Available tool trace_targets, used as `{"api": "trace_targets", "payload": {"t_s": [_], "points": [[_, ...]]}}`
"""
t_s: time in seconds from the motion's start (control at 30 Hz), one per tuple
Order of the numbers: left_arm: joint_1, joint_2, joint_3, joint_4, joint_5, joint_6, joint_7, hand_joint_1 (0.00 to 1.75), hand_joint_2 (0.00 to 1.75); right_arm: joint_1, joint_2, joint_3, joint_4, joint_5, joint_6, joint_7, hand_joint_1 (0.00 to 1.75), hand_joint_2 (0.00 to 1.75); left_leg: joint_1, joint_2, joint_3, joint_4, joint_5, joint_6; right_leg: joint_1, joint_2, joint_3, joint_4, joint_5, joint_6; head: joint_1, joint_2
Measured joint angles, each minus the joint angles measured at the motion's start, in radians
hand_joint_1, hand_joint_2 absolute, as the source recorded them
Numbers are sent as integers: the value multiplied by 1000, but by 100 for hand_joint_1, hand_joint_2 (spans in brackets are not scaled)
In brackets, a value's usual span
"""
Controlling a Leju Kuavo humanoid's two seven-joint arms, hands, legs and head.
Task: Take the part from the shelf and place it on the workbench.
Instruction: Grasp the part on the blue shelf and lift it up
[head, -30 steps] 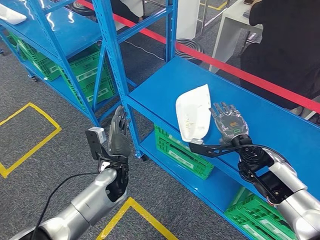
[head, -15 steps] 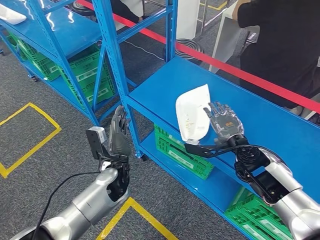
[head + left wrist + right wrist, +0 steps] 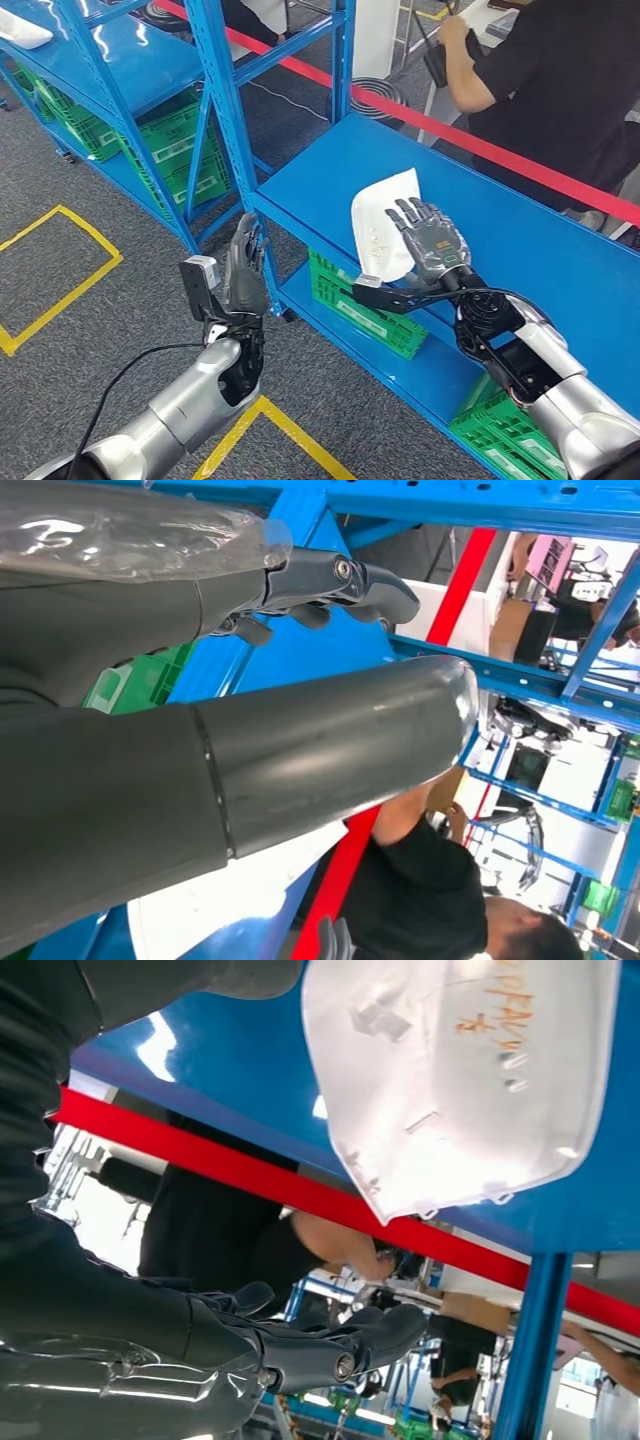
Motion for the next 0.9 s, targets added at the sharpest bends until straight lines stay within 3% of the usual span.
{"api": "trace_targets", "payload": {"t_s": [0.47,0.9], "points": [[1,-2,0,0,-17,-2,1,0,0,1,44,-1,31,-23,-9,-30,0,175,0,0,0,0,0,0,0,0,0,0,0,0,0,0],[6,-2,0,0,-50,-14,17,0,0,12,78,-37,74,-153,5,-87,0,175,0,0,0,0,0,0,0,0,0,0,0,0,0,0]]}}
